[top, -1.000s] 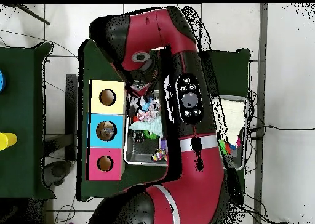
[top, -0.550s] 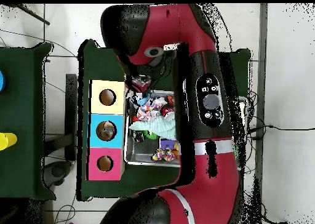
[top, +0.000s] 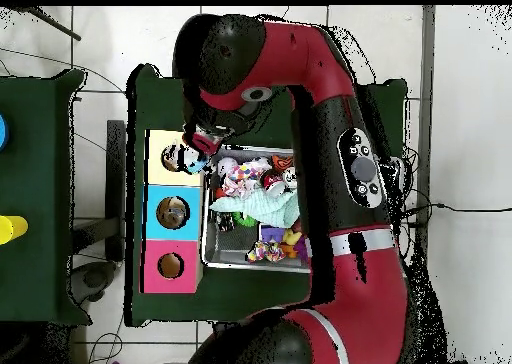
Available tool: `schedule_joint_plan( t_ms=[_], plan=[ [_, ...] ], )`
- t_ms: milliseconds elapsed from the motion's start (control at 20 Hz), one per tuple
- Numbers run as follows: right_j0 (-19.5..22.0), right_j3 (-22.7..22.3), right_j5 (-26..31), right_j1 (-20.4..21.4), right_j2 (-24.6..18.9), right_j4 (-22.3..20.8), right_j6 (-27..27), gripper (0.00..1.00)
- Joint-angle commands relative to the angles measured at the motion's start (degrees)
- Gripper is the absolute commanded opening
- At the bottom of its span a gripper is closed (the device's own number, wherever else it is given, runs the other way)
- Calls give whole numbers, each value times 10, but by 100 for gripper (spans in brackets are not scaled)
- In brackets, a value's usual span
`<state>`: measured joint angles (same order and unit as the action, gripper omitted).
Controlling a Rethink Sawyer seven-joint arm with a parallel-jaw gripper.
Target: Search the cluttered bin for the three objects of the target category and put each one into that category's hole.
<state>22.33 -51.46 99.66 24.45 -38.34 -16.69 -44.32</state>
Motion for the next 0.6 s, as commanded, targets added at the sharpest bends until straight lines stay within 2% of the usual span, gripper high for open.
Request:
schedule_joint_plan(
  t_ms=[50,150,350,600],
  plan=[
    [33,-137,-80,11,-38,70,-10,0],
    [39,-152,-88,10,-38,89,-14,0],
    [58,-190,-142,-5,-53,125,-9,0],
    [71,-203,-165,-21,-62,142,10,0]
  ],
)
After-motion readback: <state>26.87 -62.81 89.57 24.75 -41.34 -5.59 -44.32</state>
